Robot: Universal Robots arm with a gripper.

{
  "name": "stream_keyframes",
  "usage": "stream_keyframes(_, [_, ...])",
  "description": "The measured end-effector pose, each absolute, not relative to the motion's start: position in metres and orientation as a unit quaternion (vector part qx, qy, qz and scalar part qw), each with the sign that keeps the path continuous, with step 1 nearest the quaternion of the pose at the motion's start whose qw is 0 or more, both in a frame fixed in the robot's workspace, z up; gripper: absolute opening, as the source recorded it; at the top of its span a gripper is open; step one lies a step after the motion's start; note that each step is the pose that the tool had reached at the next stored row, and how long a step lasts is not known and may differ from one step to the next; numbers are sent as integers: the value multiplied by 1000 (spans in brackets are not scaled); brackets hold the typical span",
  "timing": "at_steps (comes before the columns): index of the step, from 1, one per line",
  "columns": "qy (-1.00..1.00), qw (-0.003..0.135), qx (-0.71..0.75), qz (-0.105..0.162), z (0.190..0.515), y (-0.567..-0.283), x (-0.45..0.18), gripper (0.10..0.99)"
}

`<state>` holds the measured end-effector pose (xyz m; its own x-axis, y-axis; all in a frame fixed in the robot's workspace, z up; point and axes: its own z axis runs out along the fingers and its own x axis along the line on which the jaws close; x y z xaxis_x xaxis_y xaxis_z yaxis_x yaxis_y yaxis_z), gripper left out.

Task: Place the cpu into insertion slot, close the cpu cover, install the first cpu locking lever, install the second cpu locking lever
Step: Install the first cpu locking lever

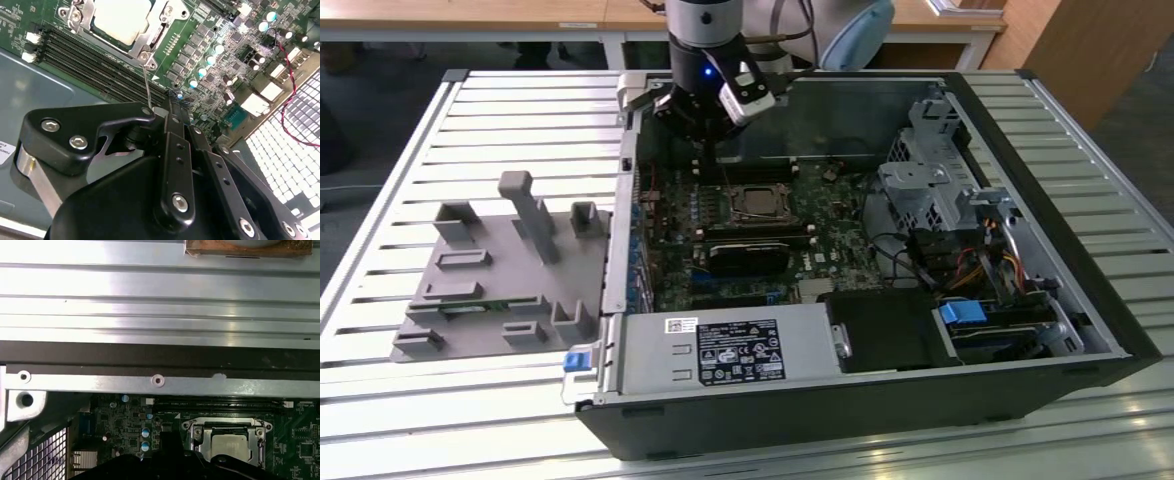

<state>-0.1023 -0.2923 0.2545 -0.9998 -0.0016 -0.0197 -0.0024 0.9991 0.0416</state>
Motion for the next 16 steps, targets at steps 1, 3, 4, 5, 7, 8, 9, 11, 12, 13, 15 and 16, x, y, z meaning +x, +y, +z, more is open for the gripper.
stream_keyframes(1, [1000, 10, -1, 21, 255, -292, -101, 125])
stream_keyframes(3, [1000, 10, -1, 21, 254, -292, -101, 125])
stream_keyframes(4, [1000, 10, -1, 21, 254, -292, -100, 125])
stream_keyframes(5, [1000, 10, -1, 21, 254, -292, -100, 125])
stream_keyframes(7, [1000, 10, -1, 21, 254, -292, -100, 125])
stream_keyframes(8, [1000, 10, -1, 21, 254, -292, -99, 125])
stream_keyframes(9, [1000, 10, -1, 21, 254, -292, -99, 125])
stream_keyframes(11, [1000, 10, -1, 21, 254, -292, -98, 125])
stream_keyframes(12, [1000, 10, -1, 21, 254, -292, -97, 125])
stream_keyframes(13, [1000, 10, -1, 21, 254, -292, -96, 125])
stream_keyframes(15, [1000, 10, -1, 21, 254, -292, -94, 125])
stream_keyframes(16, [1000, 10, -1, 21, 254, -292, -93, 125])
